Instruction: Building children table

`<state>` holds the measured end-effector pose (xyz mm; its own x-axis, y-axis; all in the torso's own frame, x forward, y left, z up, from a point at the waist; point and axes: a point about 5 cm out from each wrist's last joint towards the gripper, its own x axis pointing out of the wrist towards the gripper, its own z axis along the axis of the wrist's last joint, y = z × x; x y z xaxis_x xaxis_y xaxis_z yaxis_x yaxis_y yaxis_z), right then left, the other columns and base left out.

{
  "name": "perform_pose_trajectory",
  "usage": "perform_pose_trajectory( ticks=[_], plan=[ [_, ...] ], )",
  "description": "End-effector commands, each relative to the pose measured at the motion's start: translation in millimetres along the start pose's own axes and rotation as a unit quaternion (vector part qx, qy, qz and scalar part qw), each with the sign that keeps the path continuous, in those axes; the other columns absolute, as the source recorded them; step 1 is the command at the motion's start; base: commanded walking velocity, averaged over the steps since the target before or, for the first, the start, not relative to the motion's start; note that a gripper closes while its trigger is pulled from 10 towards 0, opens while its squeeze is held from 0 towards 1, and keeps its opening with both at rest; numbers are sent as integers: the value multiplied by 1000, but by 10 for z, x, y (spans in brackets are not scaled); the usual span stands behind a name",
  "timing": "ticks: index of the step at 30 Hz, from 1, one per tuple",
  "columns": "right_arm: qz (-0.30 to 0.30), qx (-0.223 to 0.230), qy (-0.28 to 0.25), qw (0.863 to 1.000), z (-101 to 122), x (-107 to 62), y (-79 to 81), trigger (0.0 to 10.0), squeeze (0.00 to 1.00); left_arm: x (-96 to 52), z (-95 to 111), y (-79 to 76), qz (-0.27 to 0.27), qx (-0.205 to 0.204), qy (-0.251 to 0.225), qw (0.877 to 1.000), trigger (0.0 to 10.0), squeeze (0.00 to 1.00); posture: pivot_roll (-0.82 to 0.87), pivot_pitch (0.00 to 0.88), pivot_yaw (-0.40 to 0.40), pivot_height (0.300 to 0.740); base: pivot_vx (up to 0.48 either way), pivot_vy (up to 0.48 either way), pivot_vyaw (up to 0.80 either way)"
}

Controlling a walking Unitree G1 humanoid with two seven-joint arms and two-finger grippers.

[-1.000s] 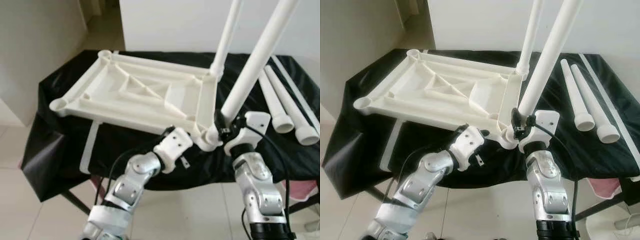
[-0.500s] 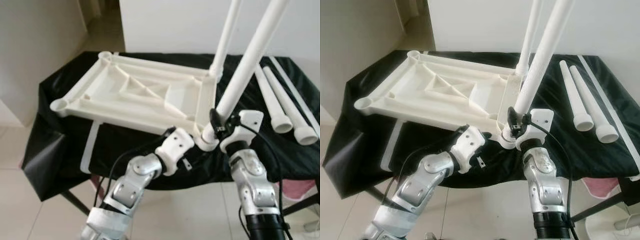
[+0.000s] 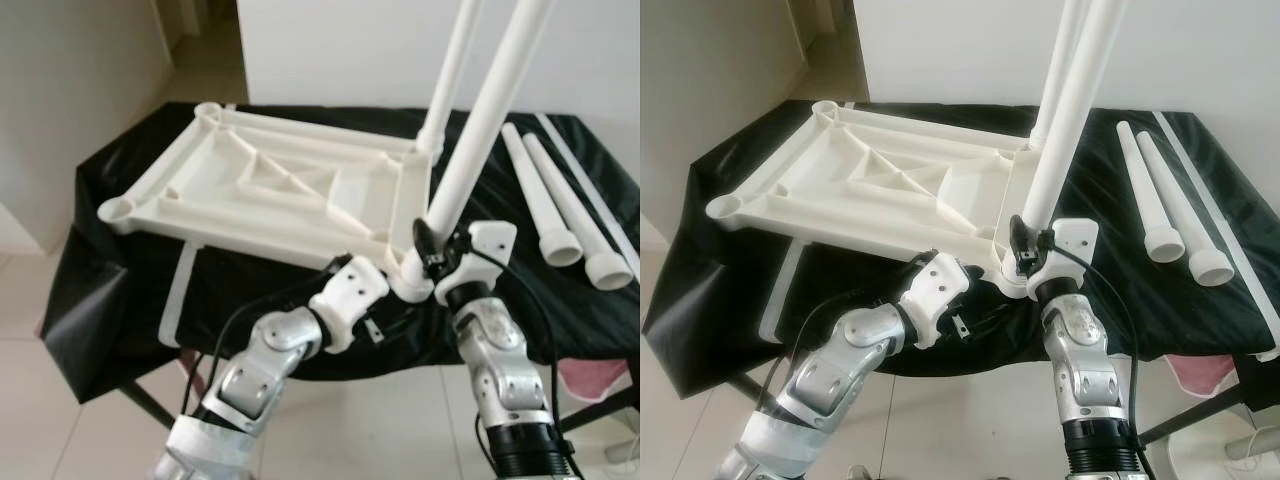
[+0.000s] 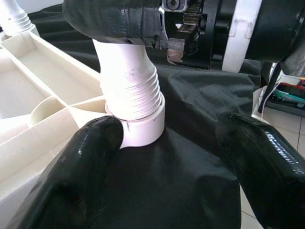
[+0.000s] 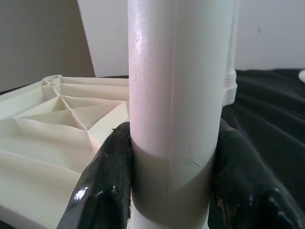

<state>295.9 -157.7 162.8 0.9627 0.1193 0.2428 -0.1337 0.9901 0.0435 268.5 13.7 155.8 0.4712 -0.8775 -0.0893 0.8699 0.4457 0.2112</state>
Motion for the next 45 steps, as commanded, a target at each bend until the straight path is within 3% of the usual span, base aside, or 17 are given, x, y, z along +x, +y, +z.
perform_pose_trajectory(
  ticks=[1, 10, 24, 34, 45],
  plan=[
    [14, -44, 27, 999, -156, -139, -47, 10000, 0, -13, 17, -63, -54, 5, 3, 999, 10000, 0, -56, 61, -31, 740, 0, 0, 0],
    [57, -79, 9, 995, -230, -306, -41, 10000, 0, -24, 41, -37, -53, 9, 5, 999, 10000, 0, -56, 66, -23, 740, 0, 0, 0],
    [92, -51, -7, 994, -347, -443, 40, 10000, 0, -53, 62, -17, -49, 12, 8, 999, 10000, 0, -47, 68, -20, 740, 0, 0, 0],
    [54, 7, 45, 998, -482, -381, -32, 10000, 0, -51, 64, -16, -50, 12, 8, 999, 10000, 0, -47, 66, -20, 740, 0, 0, 0],
    [27, 21, 82, 996, -522, -282, -114, 10000, 0, -45, 64, -12, -47, 12, 7, 999, 10000, 0, -44, 60, -24, 740, 0, 0, 0]
  ],
)
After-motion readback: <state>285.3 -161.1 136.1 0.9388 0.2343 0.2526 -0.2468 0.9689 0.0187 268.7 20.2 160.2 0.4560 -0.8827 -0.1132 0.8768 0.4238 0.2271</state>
